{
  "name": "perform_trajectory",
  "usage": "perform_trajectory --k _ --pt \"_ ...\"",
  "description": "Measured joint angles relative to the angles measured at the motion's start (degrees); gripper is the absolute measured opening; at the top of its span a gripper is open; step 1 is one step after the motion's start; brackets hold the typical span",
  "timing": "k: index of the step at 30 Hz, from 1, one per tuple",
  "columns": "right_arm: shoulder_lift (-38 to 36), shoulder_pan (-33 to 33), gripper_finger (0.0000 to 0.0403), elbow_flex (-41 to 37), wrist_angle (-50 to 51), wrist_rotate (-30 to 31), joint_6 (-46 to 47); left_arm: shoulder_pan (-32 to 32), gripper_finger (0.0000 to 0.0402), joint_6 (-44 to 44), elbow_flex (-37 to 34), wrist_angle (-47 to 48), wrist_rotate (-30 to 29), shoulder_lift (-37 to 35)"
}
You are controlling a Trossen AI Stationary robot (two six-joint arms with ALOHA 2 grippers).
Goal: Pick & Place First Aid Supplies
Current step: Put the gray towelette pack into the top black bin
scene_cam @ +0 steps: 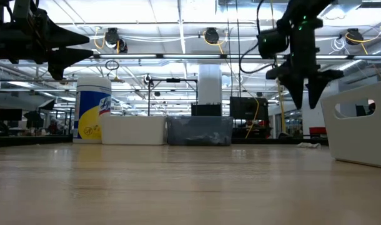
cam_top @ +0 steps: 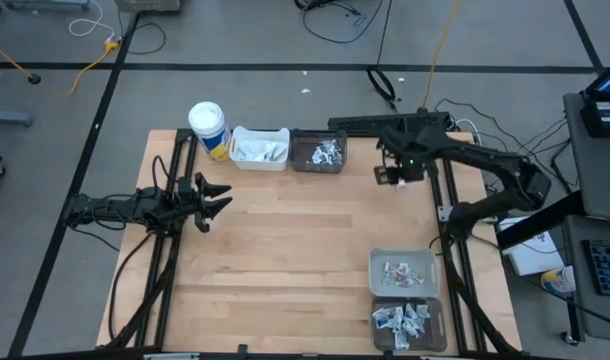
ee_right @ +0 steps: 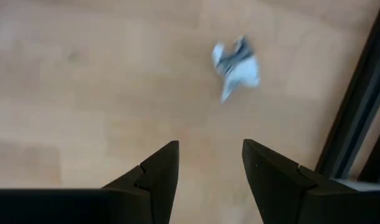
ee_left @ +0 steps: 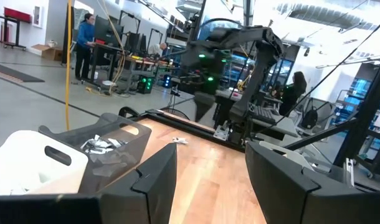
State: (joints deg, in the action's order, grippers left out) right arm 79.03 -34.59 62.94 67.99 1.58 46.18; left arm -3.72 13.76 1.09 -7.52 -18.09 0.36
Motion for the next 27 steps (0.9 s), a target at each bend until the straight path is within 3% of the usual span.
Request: perform_trajectory --k 9,27 --pt "7.2 -12.7 0.0171 0.1 -5.3 -3.2 -10.5 0.0 0.0196 0.0 0.0 0.0 0.0 0.0" --pt "18.0 -13.1 0.0171 -0.1 -8.0 -4.9 -17.1 0.0 0.0196 0.0 0.0 0.0 0.0 0.0"
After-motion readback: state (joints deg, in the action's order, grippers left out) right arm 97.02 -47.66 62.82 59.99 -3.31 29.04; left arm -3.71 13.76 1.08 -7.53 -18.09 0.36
